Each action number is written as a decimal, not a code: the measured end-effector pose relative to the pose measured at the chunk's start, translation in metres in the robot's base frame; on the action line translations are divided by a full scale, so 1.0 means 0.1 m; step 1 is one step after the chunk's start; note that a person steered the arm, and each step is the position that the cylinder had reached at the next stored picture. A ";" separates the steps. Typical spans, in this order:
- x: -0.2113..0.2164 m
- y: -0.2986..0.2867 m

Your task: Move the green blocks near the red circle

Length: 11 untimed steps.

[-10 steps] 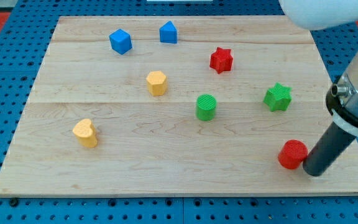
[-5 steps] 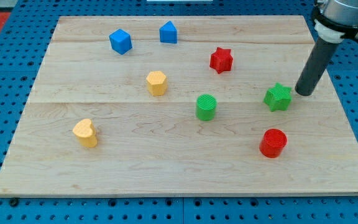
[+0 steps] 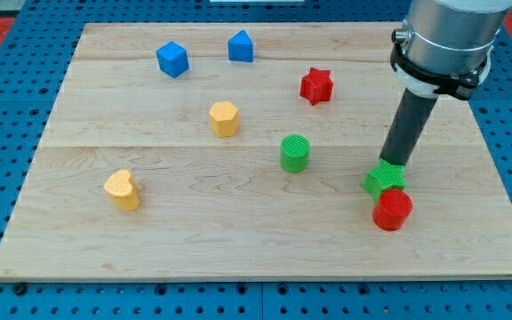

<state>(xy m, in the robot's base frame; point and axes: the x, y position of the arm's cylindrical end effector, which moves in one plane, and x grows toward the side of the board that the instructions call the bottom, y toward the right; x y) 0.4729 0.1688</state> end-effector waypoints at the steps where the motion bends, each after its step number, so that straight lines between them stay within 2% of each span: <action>1: -0.50 0.20; 2: -0.64 -0.48; 3: -0.55 -1.17; 4: -0.28 -1.18; 5: -0.27 -1.31; 6: 0.05 -1.50; 7: 0.25 -1.43; 8: 0.21 -2.07; 9: 0.64 -1.91; 11: 0.65 -0.67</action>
